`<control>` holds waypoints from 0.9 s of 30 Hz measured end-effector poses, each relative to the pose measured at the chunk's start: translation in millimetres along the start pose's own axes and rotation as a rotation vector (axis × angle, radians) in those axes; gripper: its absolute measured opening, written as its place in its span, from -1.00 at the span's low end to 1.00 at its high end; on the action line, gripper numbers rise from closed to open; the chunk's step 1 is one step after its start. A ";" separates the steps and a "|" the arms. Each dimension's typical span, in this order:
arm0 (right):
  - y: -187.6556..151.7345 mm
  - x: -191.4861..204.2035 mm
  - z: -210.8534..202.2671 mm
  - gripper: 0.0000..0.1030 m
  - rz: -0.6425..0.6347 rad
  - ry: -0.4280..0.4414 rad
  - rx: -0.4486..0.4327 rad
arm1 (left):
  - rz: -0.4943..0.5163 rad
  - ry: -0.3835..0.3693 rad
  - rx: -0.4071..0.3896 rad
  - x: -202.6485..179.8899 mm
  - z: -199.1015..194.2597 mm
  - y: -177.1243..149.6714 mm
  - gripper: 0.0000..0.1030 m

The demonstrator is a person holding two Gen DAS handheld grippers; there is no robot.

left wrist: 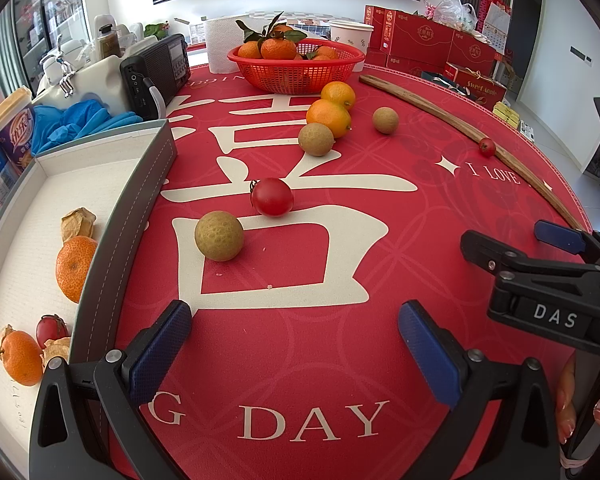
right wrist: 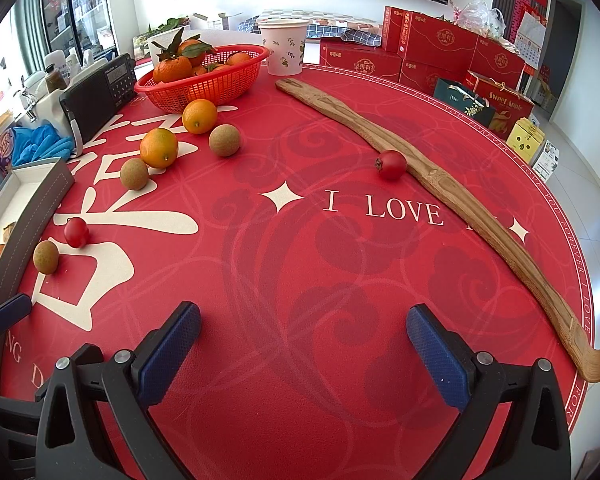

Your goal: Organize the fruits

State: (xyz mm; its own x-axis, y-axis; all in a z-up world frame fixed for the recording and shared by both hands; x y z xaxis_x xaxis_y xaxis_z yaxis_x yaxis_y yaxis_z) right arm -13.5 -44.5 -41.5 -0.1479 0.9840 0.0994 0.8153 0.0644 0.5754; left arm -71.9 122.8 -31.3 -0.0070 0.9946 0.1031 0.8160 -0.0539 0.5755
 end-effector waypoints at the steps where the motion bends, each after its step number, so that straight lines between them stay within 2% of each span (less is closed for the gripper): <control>1: 0.0 0.0 0.0 1.00 0.000 0.000 0.000 | 0.000 0.000 0.000 -0.1 0.2 0.0 1.00; 17: 0.1 0.6 -0.4 1.00 -0.001 0.000 -0.001 | 0.005 0.000 -0.001 0.7 -1.5 -1.5 1.00; 23: 0.3 1.0 -0.4 1.00 -0.002 0.002 0.000 | 0.022 0.043 -0.092 12.1 -23.0 -1.1 1.00; 25: 0.8 1.4 -0.7 1.00 -0.004 0.002 0.001 | 0.019 0.044 -0.075 15.8 -18.6 5.4 0.96; 27: 0.7 1.5 -0.8 1.00 -0.004 0.002 0.001 | 0.008 0.039 -0.050 18.5 -10.9 11.5 0.83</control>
Point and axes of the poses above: each gripper's, at about its wrist camera, not at the fingertips, and z roughly the way its jaws point, x to its left, y to its top, the point moved 4 cm from there along z, roughly the way its jaws point, and after that the axes turned 8 degrees about y, right-handed, at the moved point
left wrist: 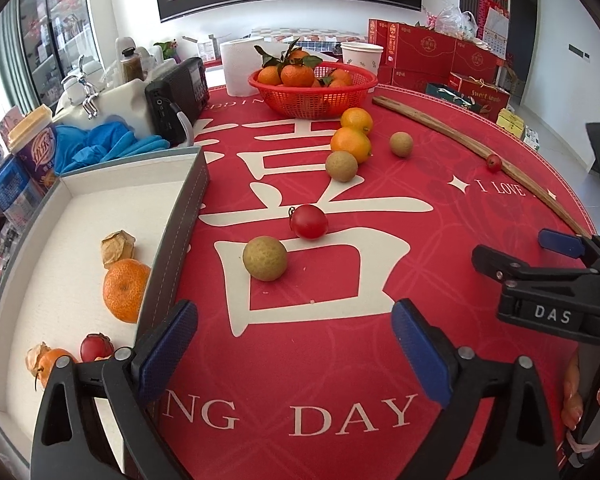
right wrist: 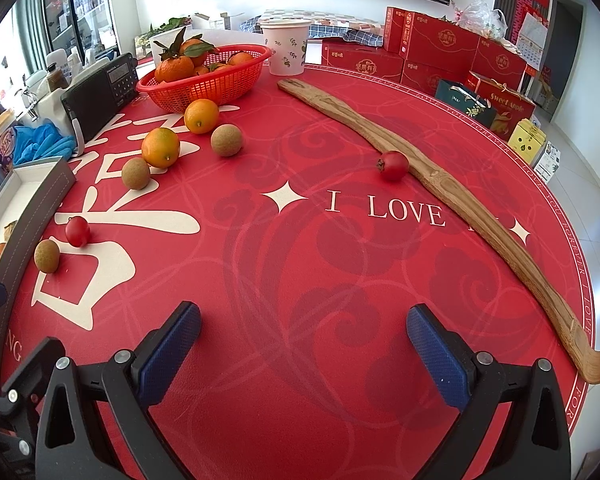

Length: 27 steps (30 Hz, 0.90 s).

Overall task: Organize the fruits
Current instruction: 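Grasp a brown round fruit with the left tool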

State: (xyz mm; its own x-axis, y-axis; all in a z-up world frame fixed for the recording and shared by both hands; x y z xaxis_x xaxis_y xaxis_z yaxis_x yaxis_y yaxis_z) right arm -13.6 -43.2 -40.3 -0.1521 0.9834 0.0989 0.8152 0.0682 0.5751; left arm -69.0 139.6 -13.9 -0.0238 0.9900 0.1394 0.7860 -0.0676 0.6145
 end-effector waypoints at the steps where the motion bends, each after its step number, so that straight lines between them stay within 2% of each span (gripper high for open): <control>1: -0.2 0.0 0.0 1.00 0.000 0.000 0.000 | -0.005 -0.011 0.014 -0.2 4.5 2.5 0.80; 3: -0.2 0.4 0.2 1.00 -0.003 0.002 0.001 | -0.007 -0.029 0.052 -2.7 13.9 5.2 0.62; 6: -0.1 1.3 0.6 1.00 -0.006 0.005 0.002 | 0.011 -0.004 0.046 -7.3 18.2 9.9 0.57; 10: -0.2 1.5 1.5 1.00 -0.009 0.008 0.003 | -0.014 -0.017 0.072 -5.8 24.8 18.4 0.53; 13: -0.4 1.4 1.4 1.00 -0.008 0.008 0.004 | -0.026 -0.014 0.072 -3.8 27.5 21.8 0.40; 16: -0.4 1.6 1.4 1.00 -0.009 0.008 0.003 | -0.032 -0.013 0.055 -2.9 26.1 23.2 -0.07; 17: -0.5 1.4 1.2 1.00 -0.009 0.008 0.003 | -0.030 -0.015 0.049 -2.6 26.0 23.3 -0.37; 18: -0.3 1.7 1.4 1.00 -0.010 0.008 0.003 | -0.029 -0.011 0.047 -2.1 25.3 23.0 -0.46; 22: -0.6 1.4 1.1 1.00 -0.008 0.007 0.003 | -0.040 -0.022 0.053 0.2 24.0 19.3 -0.46; 27: -0.5 1.5 1.2 1.00 -0.013 0.009 0.002 | -0.037 0.003 0.046 4.3 16.7 8.7 -0.46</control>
State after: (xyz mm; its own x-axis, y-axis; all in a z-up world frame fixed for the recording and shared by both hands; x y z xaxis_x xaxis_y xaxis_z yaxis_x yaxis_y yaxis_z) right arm -13.5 -41.5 -41.5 -0.1674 0.9809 0.0990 0.8143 0.0809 0.5748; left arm -51.9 145.3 -21.0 -0.0556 0.9913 0.1193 0.8121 -0.0246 0.5829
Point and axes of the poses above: each gripper's, at about its wrist camera, not at the fingertips, and z roughly the way its jaws point, x to its left, y to its top, the point moved 4 cm from there along z, roughly the way its jaws point, and after that the axes turned 8 degrees about y, right-handed, at the moved point
